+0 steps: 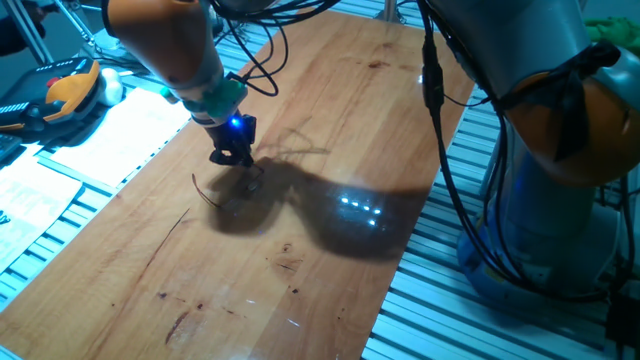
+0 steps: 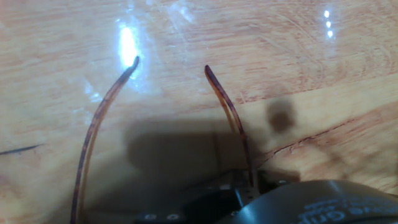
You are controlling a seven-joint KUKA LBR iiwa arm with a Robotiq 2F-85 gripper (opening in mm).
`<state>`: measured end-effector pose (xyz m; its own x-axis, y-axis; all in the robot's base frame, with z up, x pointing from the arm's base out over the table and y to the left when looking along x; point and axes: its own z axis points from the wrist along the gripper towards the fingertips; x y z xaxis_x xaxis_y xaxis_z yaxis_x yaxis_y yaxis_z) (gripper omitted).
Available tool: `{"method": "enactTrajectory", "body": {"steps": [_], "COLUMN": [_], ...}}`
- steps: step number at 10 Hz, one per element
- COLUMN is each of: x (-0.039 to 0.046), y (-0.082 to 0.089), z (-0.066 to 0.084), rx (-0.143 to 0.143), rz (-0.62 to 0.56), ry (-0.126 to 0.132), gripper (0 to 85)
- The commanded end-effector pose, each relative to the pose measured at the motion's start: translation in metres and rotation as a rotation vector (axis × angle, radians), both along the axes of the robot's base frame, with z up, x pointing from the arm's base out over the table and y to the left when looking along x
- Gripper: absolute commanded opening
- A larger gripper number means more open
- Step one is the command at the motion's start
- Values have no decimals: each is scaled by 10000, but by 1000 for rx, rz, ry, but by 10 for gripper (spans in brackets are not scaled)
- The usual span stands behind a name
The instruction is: Unfold the leg of the glasses (with one hand)
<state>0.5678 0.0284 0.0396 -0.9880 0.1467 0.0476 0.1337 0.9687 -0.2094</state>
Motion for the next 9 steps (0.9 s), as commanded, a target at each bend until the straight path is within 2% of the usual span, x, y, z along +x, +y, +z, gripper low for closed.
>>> {"method": "enactTrajectory", "body": {"steps": [1,2,4,6,7,8,9], "x": [-4,-8,-15,5,25,40,47], "y": [4,2,2,64,113,138,157], "z": [5,12,59,109,139,150,157], "rx": [-2,-9,24,60,73,98,122], "rz": [-8,-10,-18,7,18,22,15], "ry": [-10,-16,-22,-7,1,6,3], "gripper": [510,680,680,340,340,0,0]}}
